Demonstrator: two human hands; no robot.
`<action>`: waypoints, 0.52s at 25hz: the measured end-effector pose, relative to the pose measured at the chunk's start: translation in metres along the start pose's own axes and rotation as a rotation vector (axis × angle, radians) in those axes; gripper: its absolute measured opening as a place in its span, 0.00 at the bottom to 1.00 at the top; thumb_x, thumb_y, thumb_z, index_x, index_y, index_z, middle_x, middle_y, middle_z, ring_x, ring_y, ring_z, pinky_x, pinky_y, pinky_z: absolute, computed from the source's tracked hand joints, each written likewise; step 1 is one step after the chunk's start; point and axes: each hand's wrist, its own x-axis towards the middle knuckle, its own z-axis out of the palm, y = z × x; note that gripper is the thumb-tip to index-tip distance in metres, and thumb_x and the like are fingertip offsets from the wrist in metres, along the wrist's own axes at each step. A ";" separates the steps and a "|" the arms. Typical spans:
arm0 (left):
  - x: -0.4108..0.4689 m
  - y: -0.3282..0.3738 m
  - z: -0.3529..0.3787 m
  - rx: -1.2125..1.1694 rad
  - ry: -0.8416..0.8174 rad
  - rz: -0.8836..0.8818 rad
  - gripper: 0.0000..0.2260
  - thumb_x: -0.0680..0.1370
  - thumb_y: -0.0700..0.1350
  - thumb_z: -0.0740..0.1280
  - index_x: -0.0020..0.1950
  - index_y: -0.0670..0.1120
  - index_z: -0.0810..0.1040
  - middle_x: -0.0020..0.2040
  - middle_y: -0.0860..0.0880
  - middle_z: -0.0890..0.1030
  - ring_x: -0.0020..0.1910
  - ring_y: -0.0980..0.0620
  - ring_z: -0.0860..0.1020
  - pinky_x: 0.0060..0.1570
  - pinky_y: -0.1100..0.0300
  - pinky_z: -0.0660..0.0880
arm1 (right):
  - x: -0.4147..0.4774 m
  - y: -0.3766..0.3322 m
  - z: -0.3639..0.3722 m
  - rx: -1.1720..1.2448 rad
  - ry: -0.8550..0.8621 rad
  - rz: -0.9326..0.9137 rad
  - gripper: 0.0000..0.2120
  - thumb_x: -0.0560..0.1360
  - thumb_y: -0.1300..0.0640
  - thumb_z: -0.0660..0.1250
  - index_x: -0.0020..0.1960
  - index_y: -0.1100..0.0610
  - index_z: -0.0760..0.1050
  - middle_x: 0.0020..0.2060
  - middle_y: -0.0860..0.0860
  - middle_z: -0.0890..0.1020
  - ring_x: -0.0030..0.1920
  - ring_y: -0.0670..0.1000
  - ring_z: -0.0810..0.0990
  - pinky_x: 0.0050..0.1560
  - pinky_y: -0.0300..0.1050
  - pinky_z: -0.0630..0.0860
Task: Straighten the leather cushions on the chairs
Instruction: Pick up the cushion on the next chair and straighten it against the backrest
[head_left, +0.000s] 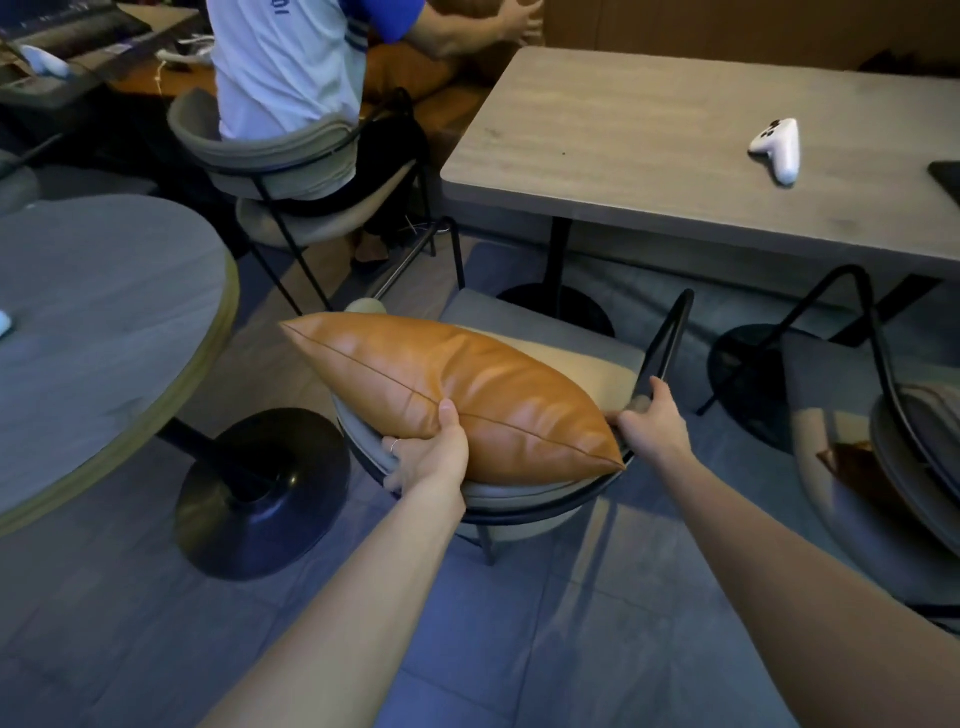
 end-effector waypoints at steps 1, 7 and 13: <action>0.002 0.006 0.009 0.005 0.003 0.003 0.46 0.75 0.66 0.67 0.82 0.49 0.46 0.77 0.34 0.57 0.72 0.30 0.64 0.66 0.32 0.69 | -0.001 0.000 -0.002 0.046 0.023 -0.010 0.45 0.74 0.54 0.75 0.82 0.53 0.53 0.77 0.58 0.69 0.75 0.63 0.67 0.71 0.56 0.67; 0.007 0.027 0.036 -0.055 -0.121 -0.016 0.48 0.76 0.65 0.66 0.81 0.51 0.35 0.80 0.37 0.54 0.75 0.31 0.61 0.68 0.29 0.66 | -0.057 0.013 0.031 0.407 0.159 0.083 0.35 0.80 0.48 0.65 0.82 0.50 0.53 0.76 0.56 0.70 0.74 0.61 0.69 0.69 0.53 0.67; 0.030 0.038 -0.015 0.054 -0.233 0.178 0.59 0.65 0.64 0.78 0.81 0.57 0.41 0.77 0.40 0.66 0.70 0.37 0.70 0.68 0.41 0.67 | -0.102 -0.015 0.102 0.582 0.093 0.289 0.55 0.70 0.55 0.72 0.82 0.44 0.36 0.80 0.57 0.59 0.74 0.65 0.66 0.69 0.69 0.70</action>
